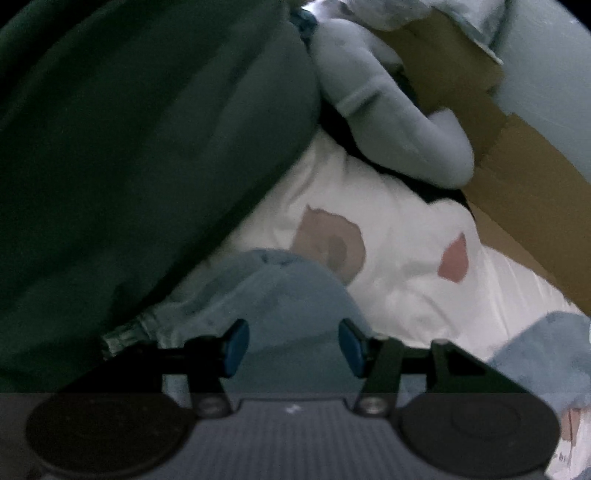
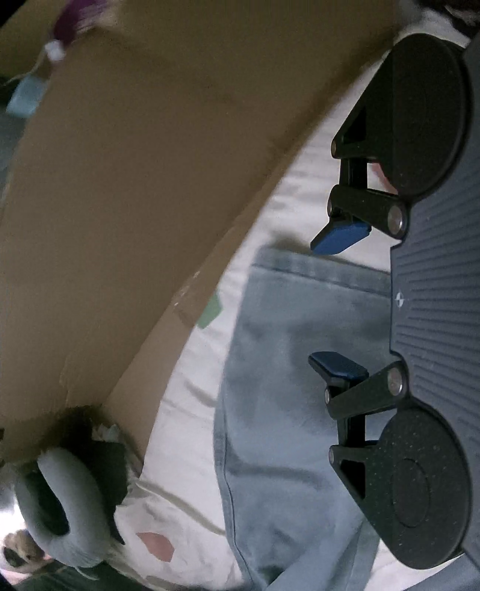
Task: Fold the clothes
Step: 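Close the right gripper on the hem of the denim pants leg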
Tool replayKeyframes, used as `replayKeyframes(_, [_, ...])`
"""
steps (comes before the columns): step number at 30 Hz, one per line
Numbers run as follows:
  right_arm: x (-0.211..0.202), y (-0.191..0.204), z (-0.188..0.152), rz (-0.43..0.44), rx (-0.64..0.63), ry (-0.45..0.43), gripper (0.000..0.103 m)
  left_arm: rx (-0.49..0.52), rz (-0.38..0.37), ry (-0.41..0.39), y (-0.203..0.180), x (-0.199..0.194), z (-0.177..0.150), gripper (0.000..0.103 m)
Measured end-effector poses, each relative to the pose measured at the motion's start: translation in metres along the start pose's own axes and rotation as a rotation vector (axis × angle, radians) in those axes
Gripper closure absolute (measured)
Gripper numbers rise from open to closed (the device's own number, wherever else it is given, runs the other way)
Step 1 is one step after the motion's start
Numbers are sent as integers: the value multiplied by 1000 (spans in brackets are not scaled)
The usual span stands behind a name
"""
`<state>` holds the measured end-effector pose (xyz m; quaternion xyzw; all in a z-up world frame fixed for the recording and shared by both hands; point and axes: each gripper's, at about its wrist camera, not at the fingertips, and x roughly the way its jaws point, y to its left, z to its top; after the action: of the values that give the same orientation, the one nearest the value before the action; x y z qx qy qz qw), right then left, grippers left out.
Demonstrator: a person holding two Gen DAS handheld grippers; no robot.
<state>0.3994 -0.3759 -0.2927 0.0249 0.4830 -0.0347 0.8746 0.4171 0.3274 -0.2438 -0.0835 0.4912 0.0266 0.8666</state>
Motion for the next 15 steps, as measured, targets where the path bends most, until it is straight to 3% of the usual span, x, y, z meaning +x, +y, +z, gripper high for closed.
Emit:
replayKeyframes(12, [38, -44, -18, 49, 245, -58, 38, -31, 19, 59, -14, 17, -56, 46])
replayKeyframes(15, [47, -44, -21, 67, 251, -78, 36, -34, 24, 78, -12, 26, -66, 46])
